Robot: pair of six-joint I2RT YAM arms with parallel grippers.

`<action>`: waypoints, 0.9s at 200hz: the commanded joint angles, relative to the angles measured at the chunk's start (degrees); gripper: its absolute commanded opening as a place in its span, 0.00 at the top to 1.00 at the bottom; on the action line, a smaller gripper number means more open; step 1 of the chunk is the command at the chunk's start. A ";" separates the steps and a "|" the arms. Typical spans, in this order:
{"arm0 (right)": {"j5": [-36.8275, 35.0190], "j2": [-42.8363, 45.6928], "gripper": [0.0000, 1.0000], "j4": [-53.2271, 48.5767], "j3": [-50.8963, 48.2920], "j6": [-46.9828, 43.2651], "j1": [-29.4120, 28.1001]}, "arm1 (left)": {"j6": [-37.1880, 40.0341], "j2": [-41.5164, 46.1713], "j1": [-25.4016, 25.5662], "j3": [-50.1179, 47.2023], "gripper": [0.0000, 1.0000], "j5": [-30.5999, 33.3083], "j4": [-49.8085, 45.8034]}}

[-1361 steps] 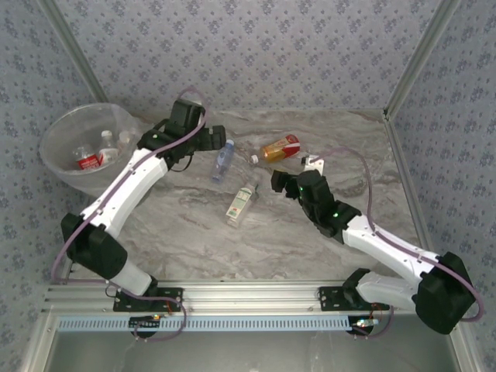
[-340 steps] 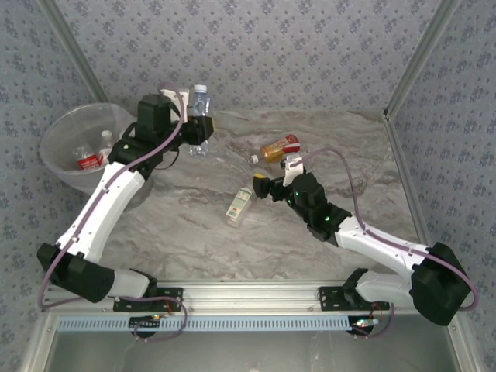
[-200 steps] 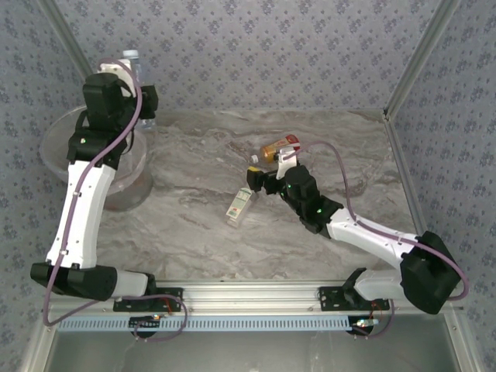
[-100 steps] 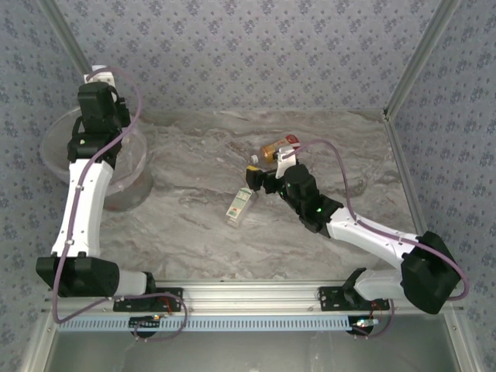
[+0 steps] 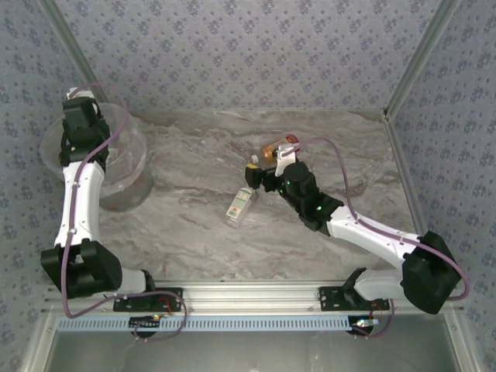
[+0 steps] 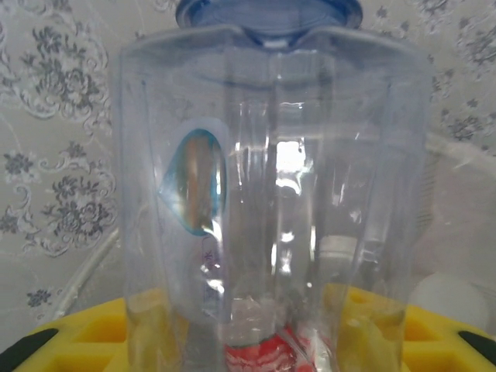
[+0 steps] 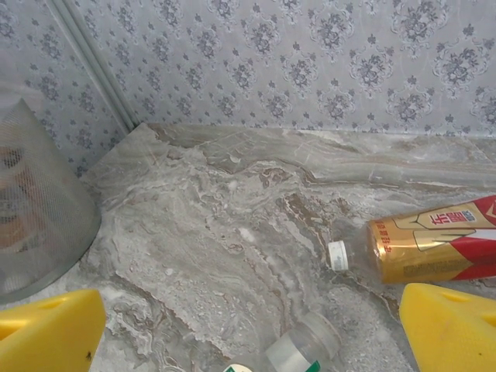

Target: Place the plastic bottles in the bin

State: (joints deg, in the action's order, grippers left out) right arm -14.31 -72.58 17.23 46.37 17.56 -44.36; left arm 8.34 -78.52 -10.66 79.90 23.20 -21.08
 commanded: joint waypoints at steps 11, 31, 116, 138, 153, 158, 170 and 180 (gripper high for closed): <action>0.70 -1.53 0.00 -1.07 2.54 1.05 -0.57 | 0.60 -1.98 -0.74 2.03 0.52 1.30 0.98; 0.68 -2.04 0.00 -0.89 2.76 1.23 -0.88 | -0.32 -3.57 -0.72 3.53 0.52 1.91 -1.00; 0.07 -1.42 0.00 -1.77 2.46 0.87 -1.16 | -5.25 -6.11 -0.72 8.60 0.27 4.35 -6.52; -0.26 -1.01 0.00 -2.33 2.26 0.84 -1.24 | -8.59 -6.91 -0.70 10.94 0.25 5.38 -9.62; -0.67 -0.60 0.00 -2.77 2.06 0.87 -1.34 | -11.13 -6.86 -0.75 11.75 0.20 4.29 -10.94; -0.88 -0.47 0.00 -2.88 2.06 0.86 -1.36 | -12.03 -6.67 -0.73 11.85 0.19 3.78 -11.10; -1.15 -0.29 0.00 -3.08 1.90 0.89 -1.34 | -14.54 -6.39 -0.76 12.22 0.16 2.28 -11.66; -1.33 -0.29 0.00 -3.55 2.04 0.86 -1.34 | -16.49 -6.28 -0.66 12.79 0.13 0.71 -12.37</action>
State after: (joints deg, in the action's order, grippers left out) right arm -14.17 -74.24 14.98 47.20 17.78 -45.32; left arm -1.72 -85.27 -11.20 90.04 26.22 -30.13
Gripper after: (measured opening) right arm 0.999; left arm 0.838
